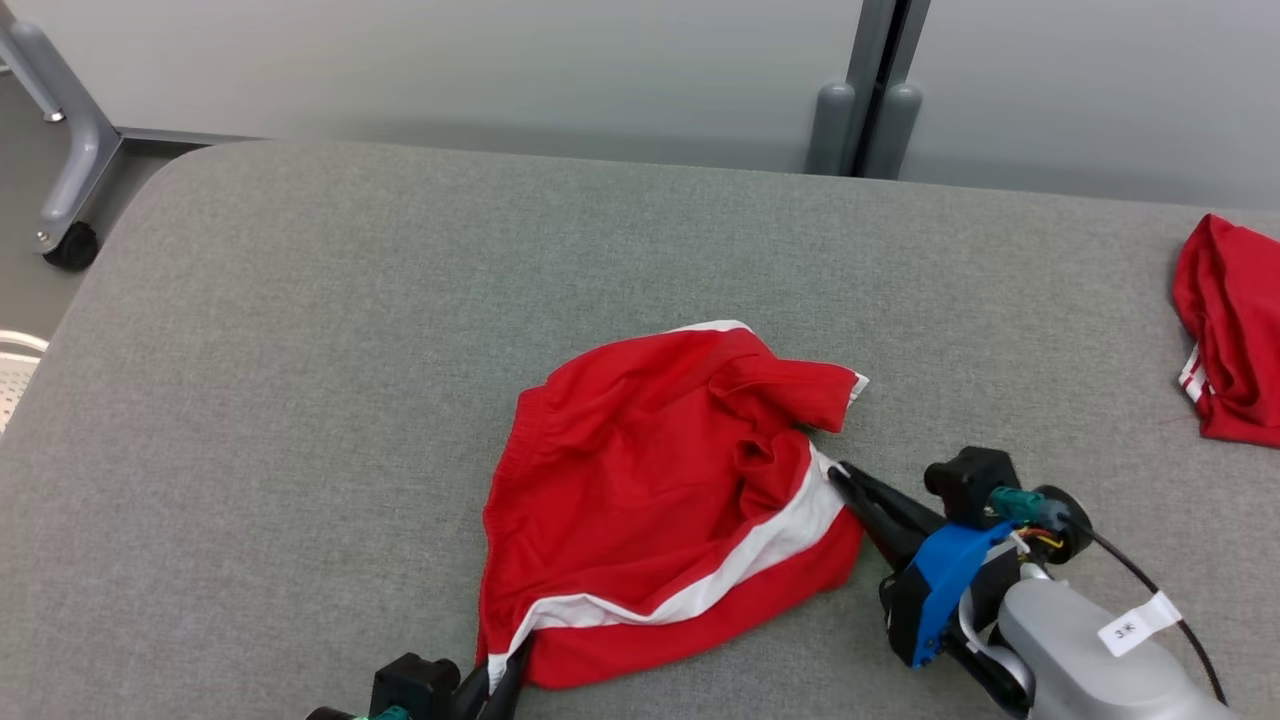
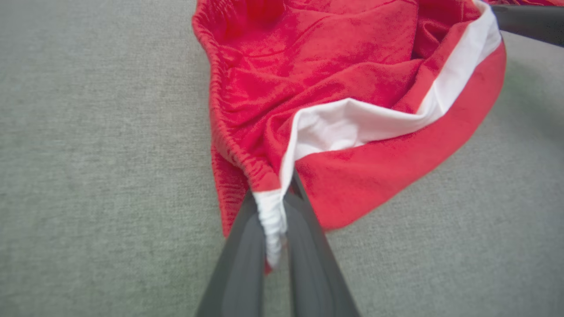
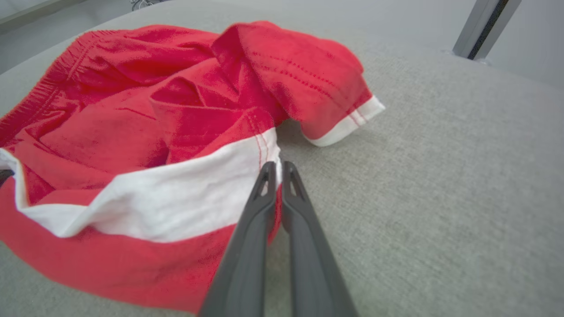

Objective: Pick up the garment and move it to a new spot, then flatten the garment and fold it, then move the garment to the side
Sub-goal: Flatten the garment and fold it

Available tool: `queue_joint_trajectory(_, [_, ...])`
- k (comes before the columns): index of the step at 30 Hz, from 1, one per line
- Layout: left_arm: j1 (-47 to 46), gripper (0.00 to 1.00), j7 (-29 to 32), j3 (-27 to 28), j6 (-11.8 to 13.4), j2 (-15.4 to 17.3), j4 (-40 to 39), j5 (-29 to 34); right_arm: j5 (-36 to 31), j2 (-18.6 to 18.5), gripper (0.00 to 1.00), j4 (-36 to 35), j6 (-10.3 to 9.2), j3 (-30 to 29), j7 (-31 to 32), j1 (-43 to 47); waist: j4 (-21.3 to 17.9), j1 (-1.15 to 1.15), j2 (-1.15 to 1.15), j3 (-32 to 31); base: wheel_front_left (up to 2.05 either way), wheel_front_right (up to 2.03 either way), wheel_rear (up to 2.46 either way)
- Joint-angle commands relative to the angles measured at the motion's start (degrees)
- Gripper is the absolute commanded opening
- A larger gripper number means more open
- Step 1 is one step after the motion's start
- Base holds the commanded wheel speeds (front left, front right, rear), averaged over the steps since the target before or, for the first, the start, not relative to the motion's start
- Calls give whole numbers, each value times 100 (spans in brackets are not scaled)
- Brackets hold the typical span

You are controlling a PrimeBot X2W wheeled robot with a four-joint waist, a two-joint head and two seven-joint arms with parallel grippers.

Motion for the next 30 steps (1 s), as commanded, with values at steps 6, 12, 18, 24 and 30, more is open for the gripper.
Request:
queue_joint_trajectory(6, [-208, 0, -349, 116, -10, -109, -381, -392, -364, -282, 0, -1009, 1, -1005, -34, 573, -190, -1, 0, -174, 0, 0, 0])
queue_joint_trajectory(12, [-914, 0, -324, 242, -10, -77, -999, -899, -576, -244, 0, -1942, 1, -1967, -34, 796, -363, -1, 0, -109, 0, 0, 0])
queue_joint_trajectory(18, [-2517, 0, 41, 429, -11, 10, -1087, -1477, -237, 31, 0, -2085, 1, -2648, -34, -112, -540, -1, 0, 230, 0, 0, 0])
queue_joint_trajectory(24, [-4632, 0, 511, 628, -11, 41, -499, -2000, 31, 137, 0, -1374, 1, -2850, 279, -1960, -743, -1, 0, 881, 0, 0, 0])
queue_joint_trajectory(30, [-6833, 0, 613, 637, -11, -99, 485, -2177, 204, 178, 0, -549, 1, -3019, 447, -3884, -934, -1, 0, 1571, 0, 0, 0])
